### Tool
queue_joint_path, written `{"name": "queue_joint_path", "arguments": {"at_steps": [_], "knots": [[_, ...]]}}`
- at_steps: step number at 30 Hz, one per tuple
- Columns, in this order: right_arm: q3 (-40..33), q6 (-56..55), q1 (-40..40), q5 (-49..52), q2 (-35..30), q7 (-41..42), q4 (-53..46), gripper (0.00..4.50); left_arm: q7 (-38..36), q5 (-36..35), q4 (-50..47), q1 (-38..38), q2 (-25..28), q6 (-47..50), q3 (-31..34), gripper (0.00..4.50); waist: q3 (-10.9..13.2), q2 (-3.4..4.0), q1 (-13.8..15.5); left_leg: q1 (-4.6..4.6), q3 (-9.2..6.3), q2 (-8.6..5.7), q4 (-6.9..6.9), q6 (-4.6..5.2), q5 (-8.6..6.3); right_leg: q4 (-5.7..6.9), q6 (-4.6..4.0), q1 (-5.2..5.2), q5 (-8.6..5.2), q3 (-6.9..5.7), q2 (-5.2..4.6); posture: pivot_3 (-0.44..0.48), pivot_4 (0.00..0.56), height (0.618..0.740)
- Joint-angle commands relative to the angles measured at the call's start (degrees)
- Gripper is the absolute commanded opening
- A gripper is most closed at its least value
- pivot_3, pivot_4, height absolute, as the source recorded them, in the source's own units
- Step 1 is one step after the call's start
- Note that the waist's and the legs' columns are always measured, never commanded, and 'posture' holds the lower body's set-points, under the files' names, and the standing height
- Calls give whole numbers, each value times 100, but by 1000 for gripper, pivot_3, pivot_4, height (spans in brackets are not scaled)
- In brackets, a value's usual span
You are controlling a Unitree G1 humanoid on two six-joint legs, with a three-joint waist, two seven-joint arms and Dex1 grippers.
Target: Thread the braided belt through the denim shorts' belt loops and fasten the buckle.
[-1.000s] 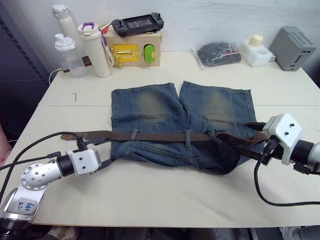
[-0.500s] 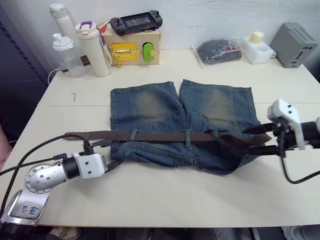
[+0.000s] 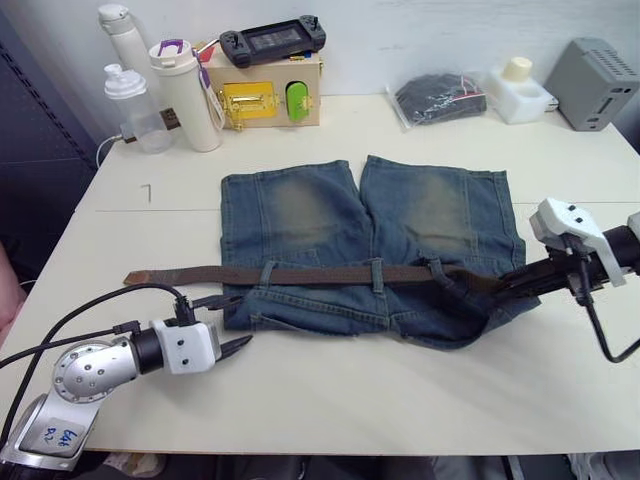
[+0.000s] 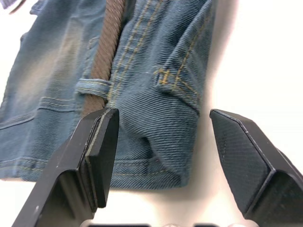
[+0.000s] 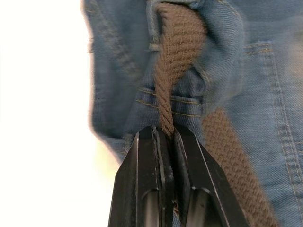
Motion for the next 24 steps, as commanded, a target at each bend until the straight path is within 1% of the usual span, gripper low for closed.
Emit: {"name": "queue_joint_path", "arguments": {"at_steps": [1, 2, 6, 9, 12, 14, 17, 19, 20, 21, 24], "knots": [[901, -49, -543, 953, -327, 400, -343, 140, -35, 40, -156, 14, -19, -17, -25, 3407, 1, -2, -18, -6, 1, 1, 1, 0, 0, 2, 0, -7, 0, 1, 0, 0, 150, 645], [1204, -21, -717, 1111, -381, 400, -386, 140, -42, 55, -150, 20, -18, -27, -37, 3407, 4, -1, -44, -35, 0, 3, 8, -1, 1, 8, 6, -37, 3, 1, 2, 0, 150, 645], [2686, -278, -1519, 1158, -495, 400, -340, 140, -106, 73, -172, 101, 18, -31, -65, 3407, 14, 6, -96, -36, 2, 3, 2, -4, -1, 7, 6, -42, 3, -1, 0, 0, 150, 645], [3615, -675, -2178, 685, -100, 400, 403, 140, -127, 103, -238, 167, 33, -26, -45, 3407, 15, 5, -122, -35, 2, 3, 3, -4, 0, 6, 6, -41, 3, -2, 0, 0, 150, 645], [3908, -1048, -2571, 371, 259, 400, 1296, 140, -109, 69, -347, 237, 6, 80, -3, 3407, 15, 4, -131, -35, 3, 3, 4, -3, 0, 10, 7, -42, 4, -2, 2, 0, 150, 645], [4038, -1189, -2739, 370, 182, 400, 1576, 140, -98, 73, -398, 273, -9, 120, 7, 3407, 18, 8, -123, -36, 4, 3, 2, -4, -1, 13, 7, -47, 4, -3, 1, 0, 150, 645], [3976, -1439, -2822, 266, 201, 400, 2237, 140, -59, 91, -453, 290, -70, 190, -41, 3407, 18, 7, -103, -36, 0, 3, 2, -5, -1, 18, 7, -49, 4, -11, 1, 0, 150, 645], [3807, -1445, -2848, 296, 213, 400, 2495, 855, -55, 111, -465, 268, -112, 211, -90, 3407, 18, 7, -104, -36, 1, 3, 7, -5, -1, 18, 7, -46, 4, -12, 1, 0, 150, 645], [3760, -1451, -2846, 323, 181, 400, 2540, 1091, -54, 116, -472, 259, -138, 222, -105, 3407, 18, 8, -106, -35, 3, 3, 9, -5, -1, 21, 7, -46, 4, -11, 0, 0, 150, 645], [3667, -1446, -2794, 375, 104, 400, 2542, 1472, -54, 130, -475, 245, -158, 227, -126, 3407, 18, 9, -107, -36, 4, 3, 10, -5, -1, 23, 7, -47, 4, -11, 0, 0, 150, 645], [3433, -1370, -2633, 488, -43, 400, 2463, 2985, -56, 141, -485, 223, -196, 246, -152, 3407, 20, 14, -104, -35, 7, 3, 6, -5, -1, 25, 7, -49, 4, -10, -2, 0, 150, 645]]}}
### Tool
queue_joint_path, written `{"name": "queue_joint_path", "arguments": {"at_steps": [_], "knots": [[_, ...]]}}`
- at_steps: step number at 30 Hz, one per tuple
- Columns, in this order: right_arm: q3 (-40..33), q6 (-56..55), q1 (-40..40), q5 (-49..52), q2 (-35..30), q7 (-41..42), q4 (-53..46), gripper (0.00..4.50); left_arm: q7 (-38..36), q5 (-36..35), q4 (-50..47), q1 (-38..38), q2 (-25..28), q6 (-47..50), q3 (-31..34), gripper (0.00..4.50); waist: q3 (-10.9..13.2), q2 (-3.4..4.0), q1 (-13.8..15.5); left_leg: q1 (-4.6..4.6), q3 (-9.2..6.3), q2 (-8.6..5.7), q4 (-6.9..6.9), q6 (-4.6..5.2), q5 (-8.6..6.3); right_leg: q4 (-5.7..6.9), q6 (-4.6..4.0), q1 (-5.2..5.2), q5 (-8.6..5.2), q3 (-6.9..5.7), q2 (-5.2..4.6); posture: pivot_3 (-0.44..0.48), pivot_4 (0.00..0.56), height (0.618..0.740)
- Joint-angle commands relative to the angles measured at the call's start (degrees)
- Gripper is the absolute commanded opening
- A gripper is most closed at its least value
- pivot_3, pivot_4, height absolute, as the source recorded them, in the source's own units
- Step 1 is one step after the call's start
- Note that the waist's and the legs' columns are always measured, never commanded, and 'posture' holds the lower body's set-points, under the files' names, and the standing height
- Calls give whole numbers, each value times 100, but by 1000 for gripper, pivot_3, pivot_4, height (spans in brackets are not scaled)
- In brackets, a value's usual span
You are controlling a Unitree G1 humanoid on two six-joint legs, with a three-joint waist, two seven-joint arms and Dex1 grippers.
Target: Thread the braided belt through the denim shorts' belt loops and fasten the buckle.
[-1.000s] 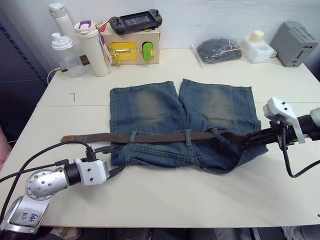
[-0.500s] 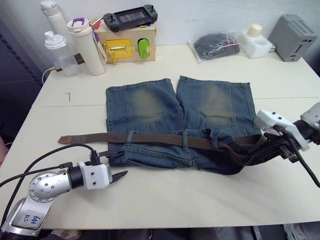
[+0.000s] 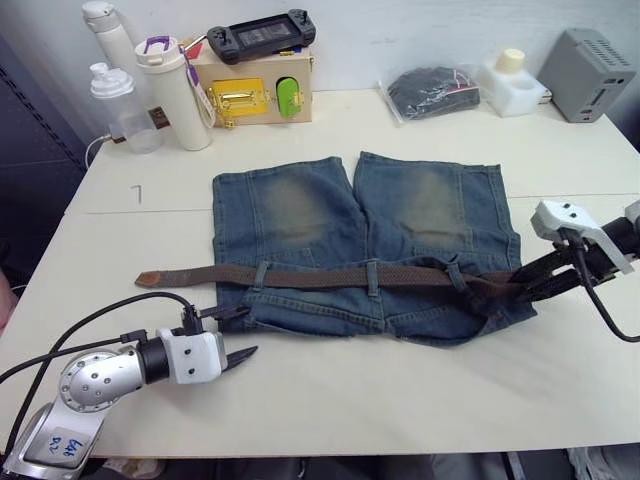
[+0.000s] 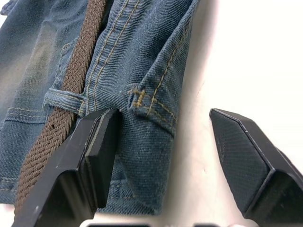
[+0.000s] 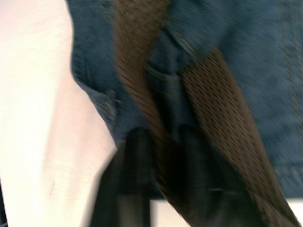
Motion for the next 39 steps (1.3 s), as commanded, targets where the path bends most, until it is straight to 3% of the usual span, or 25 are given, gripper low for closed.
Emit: {"name": "queue_joint_path", "arguments": {"at_steps": [1, 3, 8, 15, 17, 20, 24, 29, 39], "knots": [[-556, -22, 153, 124, -248, 375, 9, 3520, 1, 44, -175, 7, -52, 24, -94, 3407, 0, 0, 1, 0, -1, 0, 0, 0, 0, 1, 0, 0, 0, -1, 0, 0, 150, 645], [-1133, 53, 395, 129, -200, 375, 193, 4484, 0, 46, -174, -14, -70, 46, -109, 3407, 0, 0, 2, 0, -1, 0, 2, 0, 0, 1, 0, 1, 0, -1, 0, 0, 150, 645], [-2688, 472, 1305, 578, -583, 375, -178, 4484, 67, 39, -191, -72, -152, 110, -110, 3407, 0, 5, 46, 1, 5, 0, 5, 0, 0, 7, 0, 0, 0, 0, -2, 0, 150, 645], [-4760, 1299, 3842, 2630, -1913, 328, -2490, 4484, 175, -98, -239, -118, -269, 342, 53, 3407, 4, 22, 121, -6, 10, 5, 27, 0, -1, 14, 0, -2, 0, -7, -9, 0, 150, 645], [-4144, 1105, 4219, 3698, -2770, -57, -3405, 4484, 202, -100, -238, -137, -270, 381, 125, 3407, 12, 51, 118, -6, 9, 5, 33, 2, -3, 16, 0, 0, 0, -6, -8, 0, 150, 645], [-2607, 42, 4312, 4551, -3857, -1019, -4426, 4484, 221, -80, -282, -73, -294, 422, 162, 3407, 12, 74, 117, -19, 18, 13, 53, 5, -22, 20, -4, -13, -2, -4, -16, 0, 150, 645], [-1559, -1381, 4554, 4707, -4085, -2739, -4435, 4484, 246, -56, -418, 49, -391, 501, 56, 3407, 15, 64, 97, -51, 28, 27, 111, 24, -52, 21, -13, -21, -6, -17, -14, 0, 150, 645], [-1252, -2047, 4587, 4487, -4222, -3147, -4346, 4484, 206, -48, -520, 138, -450, 554, 30, 3407, 10, 76, 97, -85, 66, 19, 164, 55, -80, 62, -11, -66, -5, 8, -16, 0, 150, 645], [-1582, -1510, 5298, 4479, -3697, -4571, -3890, 4484, 194, -62, -553, 228, -449, 575, 47, 3407, 6, 79, 113, -103, 76, 23, 180, 50, -83, 104, -12, -97, -6, -20, -40, 0, 150, 645]]}}
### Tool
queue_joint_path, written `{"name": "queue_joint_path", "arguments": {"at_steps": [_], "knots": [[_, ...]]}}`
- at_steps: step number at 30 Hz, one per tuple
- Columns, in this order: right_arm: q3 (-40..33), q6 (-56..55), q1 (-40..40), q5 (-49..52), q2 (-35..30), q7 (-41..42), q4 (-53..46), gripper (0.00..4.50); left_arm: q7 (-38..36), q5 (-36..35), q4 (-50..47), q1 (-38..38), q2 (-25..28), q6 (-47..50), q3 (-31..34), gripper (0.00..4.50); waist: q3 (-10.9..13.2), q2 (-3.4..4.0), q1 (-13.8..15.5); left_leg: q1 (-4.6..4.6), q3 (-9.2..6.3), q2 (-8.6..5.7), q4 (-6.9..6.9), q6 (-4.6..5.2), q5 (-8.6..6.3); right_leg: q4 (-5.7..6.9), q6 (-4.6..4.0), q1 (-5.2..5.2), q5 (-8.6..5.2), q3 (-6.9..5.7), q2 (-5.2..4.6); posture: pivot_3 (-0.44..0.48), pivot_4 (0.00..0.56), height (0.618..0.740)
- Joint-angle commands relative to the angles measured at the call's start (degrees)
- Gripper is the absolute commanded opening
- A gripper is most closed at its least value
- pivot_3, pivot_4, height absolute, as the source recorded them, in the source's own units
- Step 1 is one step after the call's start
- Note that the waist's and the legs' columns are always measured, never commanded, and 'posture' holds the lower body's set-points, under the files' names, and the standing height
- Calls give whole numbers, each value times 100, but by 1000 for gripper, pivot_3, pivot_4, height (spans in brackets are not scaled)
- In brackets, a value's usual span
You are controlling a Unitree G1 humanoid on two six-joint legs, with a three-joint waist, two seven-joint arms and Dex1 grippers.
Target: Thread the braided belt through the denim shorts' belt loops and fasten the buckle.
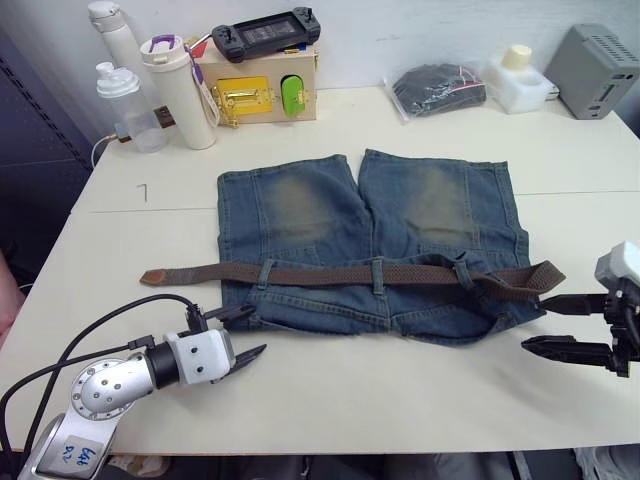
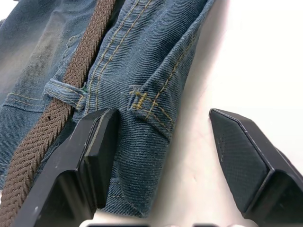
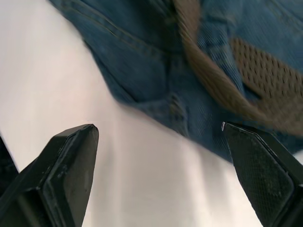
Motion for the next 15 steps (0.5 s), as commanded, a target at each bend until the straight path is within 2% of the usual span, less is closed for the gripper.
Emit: {"name": "queue_joint_path", "arguments": {"at_steps": [1, 9, 15], "knots": [[-322, 32, 146, 147, 270, -581, 266, 4484, 11, -46, -156, 28, -12, 8, 25, 3407, -1, 1, 0, 0, 1, -1, 2, 1, 0, 4, 0, -1, 0, -4, -4, 0, 150, 645], [-1779, -95, 382, 902, 1169, -1452, 515, 4484, 12, -22, -32, -108, -26, -50, -37, 3407, -6, 8, 0, 1, 13, -1, 4, 1, 0, 25, 1, -5, 0, -56, -43, 0, 150, 645], [-3088, 213, 1154, 247, 1868, -1947, 627, 4484, 17, 25, 0, -95, -21, -80, -80, 3407, -9, 2, 9, 2, 10, -4, 5, 1, 0, 28, 1, 0, 1, -67, -46, 0, 150, 645]]}}
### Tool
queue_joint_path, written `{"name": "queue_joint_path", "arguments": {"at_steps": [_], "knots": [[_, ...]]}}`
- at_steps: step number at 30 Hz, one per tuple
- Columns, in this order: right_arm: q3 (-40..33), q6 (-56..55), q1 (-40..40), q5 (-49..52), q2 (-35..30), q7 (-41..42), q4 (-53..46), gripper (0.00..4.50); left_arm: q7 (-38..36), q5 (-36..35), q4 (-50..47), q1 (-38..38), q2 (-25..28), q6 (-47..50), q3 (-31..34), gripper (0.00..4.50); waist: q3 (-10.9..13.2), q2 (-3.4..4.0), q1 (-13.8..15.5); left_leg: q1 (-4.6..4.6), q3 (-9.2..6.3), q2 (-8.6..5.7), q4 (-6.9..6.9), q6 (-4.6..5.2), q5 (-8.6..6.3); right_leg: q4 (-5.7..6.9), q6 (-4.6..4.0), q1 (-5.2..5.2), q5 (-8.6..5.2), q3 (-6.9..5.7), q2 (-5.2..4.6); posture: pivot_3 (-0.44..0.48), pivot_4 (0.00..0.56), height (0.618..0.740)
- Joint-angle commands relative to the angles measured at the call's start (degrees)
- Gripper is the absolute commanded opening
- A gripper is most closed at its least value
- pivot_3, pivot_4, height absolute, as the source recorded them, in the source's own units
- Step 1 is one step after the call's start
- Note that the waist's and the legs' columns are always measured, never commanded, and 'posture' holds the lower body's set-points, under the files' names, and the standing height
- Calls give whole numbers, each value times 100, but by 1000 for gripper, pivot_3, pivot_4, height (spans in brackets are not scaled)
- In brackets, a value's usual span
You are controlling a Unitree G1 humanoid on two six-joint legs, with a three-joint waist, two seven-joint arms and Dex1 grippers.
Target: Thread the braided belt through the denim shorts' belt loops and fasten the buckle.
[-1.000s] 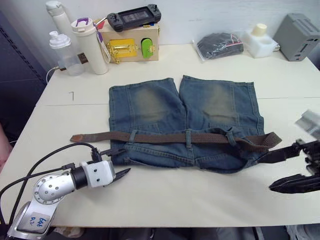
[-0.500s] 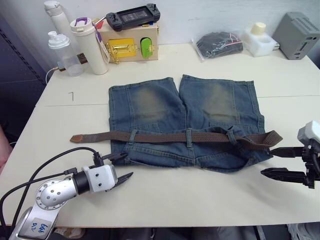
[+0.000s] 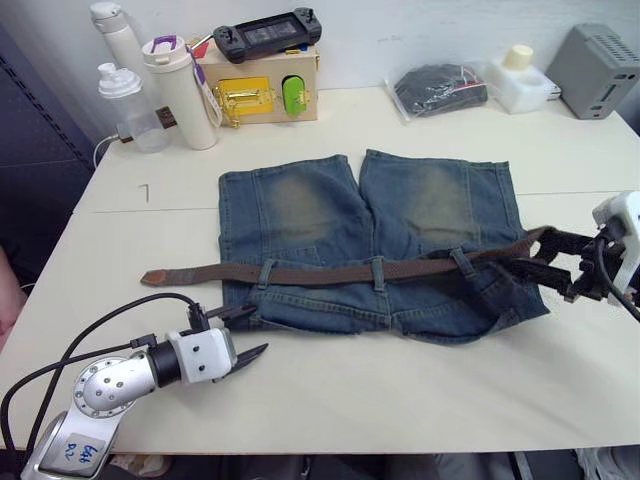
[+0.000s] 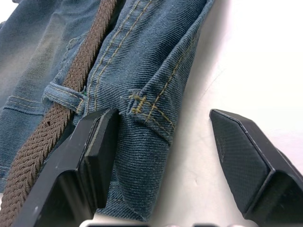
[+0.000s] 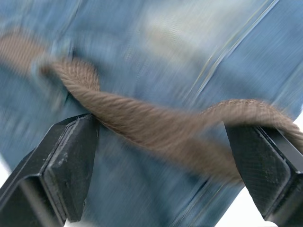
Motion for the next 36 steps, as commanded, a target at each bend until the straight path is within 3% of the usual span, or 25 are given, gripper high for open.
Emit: {"name": "queue_joint_path", "arguments": {"at_steps": [1, 6, 9, 11, 14, 16, 22, 28, 36], "knots": [[-849, 279, 399, -359, 399, -334, -33, 4484, 19, 18, -39, -20, -15, -65, -19, 3407, -2, -3, -5, 2, -1, 0, 0, 0, 0, 1, 0, 2, 0, -2, 0, 0, 150, 645], [-1665, 1307, 945, 242, 923, -817, -331, 4484, 36, 65, 7, -107, -38, -82, -94, 3407, -3, -4, -3, 2, -1, 0, 0, 1, 1, 2, 2, 3, 1, -1, 0, 0, 150, 645], [-2544, 2080, 1495, 497, 1338, -864, -419, 4484, 31, 94, 52, -144, -32, -111, -129, 3407, -11, -19, 3, 3, -1, 0, 2, 2, 2, 3, 3, 8, 2, -2, -1, 0, 150, 645], [-3276, 2527, 1798, 522, 1778, -893, -479, 4484, 30, 89, 88, -172, -39, -118, -139, 3407, -16, -26, 9, 4, -5, 0, 1, 3, 2, 2, 3, 11, 2, -4, 0, 0, 150, 645], [-4578, 3088, 2694, 471, 2826, -215, -962, 4484, 28, 124, 193, -233, -34, -194, -167, 3407, -24, -44, 35, 12, -15, -2, -5, 5, 4, -1, 6, 21, 3, -8, 2, 0, 150, 645], [-5051, 3309, 2990, 312, 3420, -67, -1192, 4484, 27, 138, 264, -293, -34, -243, -182, 3407, -26, -48, 44, 24, -19, -6, -10, 5, 4, -3, 8, 32, 4, -8, 4, 0, 150, 645], [-5743, 3711, 3149, -190, 4343, -10, -1484, 4484, 21, 146, 352, -371, -20, -296, -188, 3407, -23, -53, 29, 98, -18, -12, -17, 13, 0, -31, 7, 108, 3, 0, 4, 0, 150, 645], [-5891, 4237, 2311, 410, 4822, -822, -1594, 4484, 11, 155, 374, -346, -3, -353, -194, 3407, -24, -54, 14, 97, -17, -13, -15, 14, -1, -31, 7, 108, 3, 11, 4, 0, 150, 645], [-5760, 4948, 1812, 1348, 5118, -2037, -1271, 4484, 14, 171, 358, -314, 12, -366, -180, 3407, -25, -55, 11, 96, -17, -14, -14, 15, -1, -32, 7, 108, 4, 17, 4, 0, 150, 645]]}}
